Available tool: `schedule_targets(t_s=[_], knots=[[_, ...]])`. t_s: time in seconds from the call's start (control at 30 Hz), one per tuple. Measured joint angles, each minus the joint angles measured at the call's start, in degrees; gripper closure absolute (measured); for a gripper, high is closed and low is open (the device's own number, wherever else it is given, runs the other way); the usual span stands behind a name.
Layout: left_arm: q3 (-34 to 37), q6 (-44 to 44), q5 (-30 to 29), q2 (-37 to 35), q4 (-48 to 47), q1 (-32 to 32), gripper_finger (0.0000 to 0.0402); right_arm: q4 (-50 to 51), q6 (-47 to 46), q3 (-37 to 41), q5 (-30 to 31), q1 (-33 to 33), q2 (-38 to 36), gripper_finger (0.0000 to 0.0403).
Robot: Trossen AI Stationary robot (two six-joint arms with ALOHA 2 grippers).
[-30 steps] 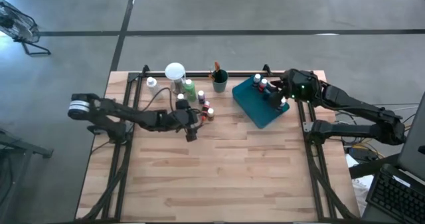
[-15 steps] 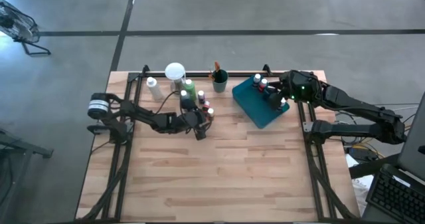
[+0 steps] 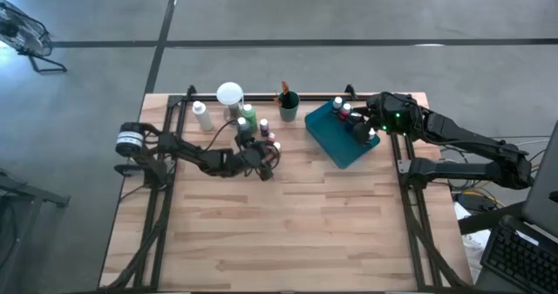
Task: Pick & Place Paint Supplies
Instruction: Put the yellow paint bottle into the blue bin
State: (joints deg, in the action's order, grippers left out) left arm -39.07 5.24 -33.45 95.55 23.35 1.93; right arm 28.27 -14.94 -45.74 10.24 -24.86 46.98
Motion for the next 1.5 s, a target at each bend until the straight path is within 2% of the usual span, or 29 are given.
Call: schedule_targets(t_s=[0.23, 0.43, 0.63, 1.03, 1.33, 1.5], knots=[[-0.02, 1.43, -12.48, -0.02, 1.18, -6.57, 0.0111, 0.07, 0.48, 0.0, 0.0, 0.0, 0.0, 0.0248], [-0.02, 11.97, -21.62, 1.06, 1.07, -8.83, 0.0111, -0.17, 1.3, 0.0, 0.04, 0.0, 0.0, 0.0263], [-1.2, 20.65, -24.09, 6.15, 2.61, -9.37, 0.0111, -0.17, 1.72, 0.0, 0.04, -0.02, 0.0, 0.0271], [-8.79, 19.38, -26.13, 15.71, 3.0, -9.63, 0.0111, -0.11, 2.19, 0.0, 0.2, -0.02, 0.0, 0.0245], [-9.2, 19.93, -26.84, 16.5, 6.33, -6.88, 0.0111, -0.04, 2.97, 0.0, 0.22, -0.02, 0.0, 0.0235], [-9.18, 21.02, -23.23, 17.35, 6.65, -5.27, 0.0111, -0.04, 3.22, 0.02, 0.22, -0.02, 0.0, 0.0249]])
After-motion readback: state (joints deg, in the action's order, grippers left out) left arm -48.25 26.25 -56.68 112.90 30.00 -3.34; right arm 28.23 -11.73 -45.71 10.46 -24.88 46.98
